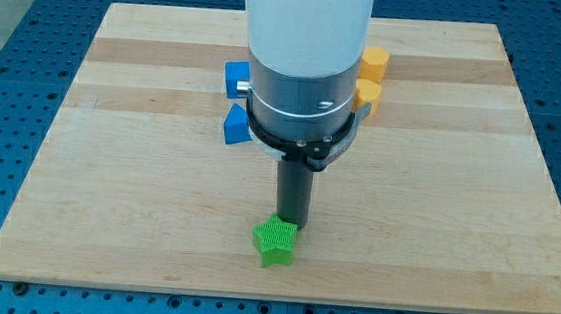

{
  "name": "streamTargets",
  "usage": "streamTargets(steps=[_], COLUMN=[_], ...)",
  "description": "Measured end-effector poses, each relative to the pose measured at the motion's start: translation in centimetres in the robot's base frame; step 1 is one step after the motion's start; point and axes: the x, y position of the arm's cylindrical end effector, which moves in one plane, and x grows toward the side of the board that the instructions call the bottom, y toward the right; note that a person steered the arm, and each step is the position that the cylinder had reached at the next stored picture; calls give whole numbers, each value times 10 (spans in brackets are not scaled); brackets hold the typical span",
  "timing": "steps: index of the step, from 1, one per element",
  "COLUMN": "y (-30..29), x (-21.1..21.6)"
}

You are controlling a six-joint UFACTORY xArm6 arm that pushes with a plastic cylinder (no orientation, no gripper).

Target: Push the yellow hexagon closer to yellow hexagon

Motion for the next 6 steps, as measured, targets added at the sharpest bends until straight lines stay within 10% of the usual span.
streamTargets(steps=[3,6], y=[74,75], x=[-153,-207])
